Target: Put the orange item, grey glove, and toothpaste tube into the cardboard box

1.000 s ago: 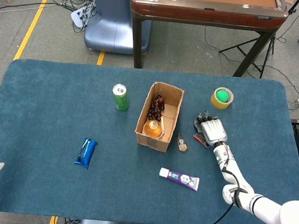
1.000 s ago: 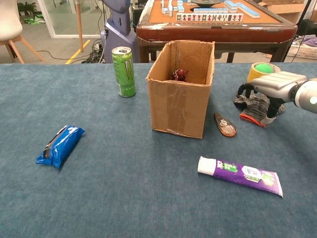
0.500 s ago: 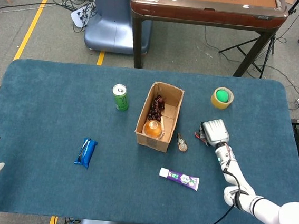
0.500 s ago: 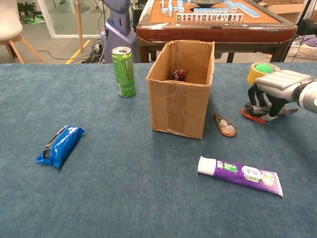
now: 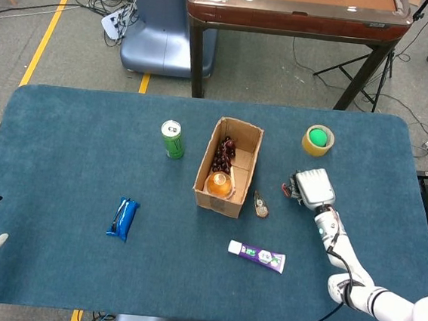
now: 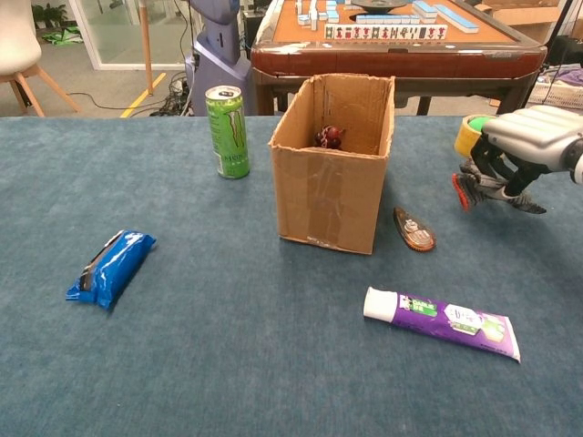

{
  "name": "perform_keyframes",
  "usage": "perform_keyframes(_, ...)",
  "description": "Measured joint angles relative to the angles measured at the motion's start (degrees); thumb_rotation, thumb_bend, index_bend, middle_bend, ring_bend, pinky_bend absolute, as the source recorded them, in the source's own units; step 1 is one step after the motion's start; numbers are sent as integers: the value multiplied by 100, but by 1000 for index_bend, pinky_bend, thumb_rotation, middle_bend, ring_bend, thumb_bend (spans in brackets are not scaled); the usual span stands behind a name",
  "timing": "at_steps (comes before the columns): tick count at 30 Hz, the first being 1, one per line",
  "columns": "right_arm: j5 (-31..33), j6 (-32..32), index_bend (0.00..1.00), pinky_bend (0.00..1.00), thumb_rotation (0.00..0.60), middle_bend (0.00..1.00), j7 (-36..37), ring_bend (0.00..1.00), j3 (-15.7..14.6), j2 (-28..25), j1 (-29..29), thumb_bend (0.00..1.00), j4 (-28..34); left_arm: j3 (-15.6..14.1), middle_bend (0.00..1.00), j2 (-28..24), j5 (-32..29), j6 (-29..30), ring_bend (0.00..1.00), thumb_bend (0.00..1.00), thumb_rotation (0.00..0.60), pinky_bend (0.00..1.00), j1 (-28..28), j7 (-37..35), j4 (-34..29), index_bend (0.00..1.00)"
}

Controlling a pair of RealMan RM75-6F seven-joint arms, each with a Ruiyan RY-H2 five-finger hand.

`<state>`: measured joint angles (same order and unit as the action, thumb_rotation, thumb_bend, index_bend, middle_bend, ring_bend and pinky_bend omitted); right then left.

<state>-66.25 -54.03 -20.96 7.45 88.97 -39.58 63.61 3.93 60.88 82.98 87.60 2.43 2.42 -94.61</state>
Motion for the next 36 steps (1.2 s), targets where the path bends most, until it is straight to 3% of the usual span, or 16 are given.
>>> perform_keyframes(11, -396, -650, 693, 836, 600, 759, 27, 754, 71, -572, 207, 358, 883, -1, 205, 16, -24, -25, 232, 158, 600, 473, 10, 30, 7, 263)
perform_keyframes(27, -1279, -1875, 693, 835, 600, 759, -986, 754, 631, -1983, 298, 358, 3820, -5, 206, 29, -7, -5, 235, 159, 600, 473, 8, 67, -12, 263)
perform_keyframes(36, -1251, -1556, 693, 833, 600, 695, -1538, 702, 894, -1566, -284, 310, 3983, 11, 208, -27, 4, 66, 237, 159, 600, 473, -28, -65, -32, 263)
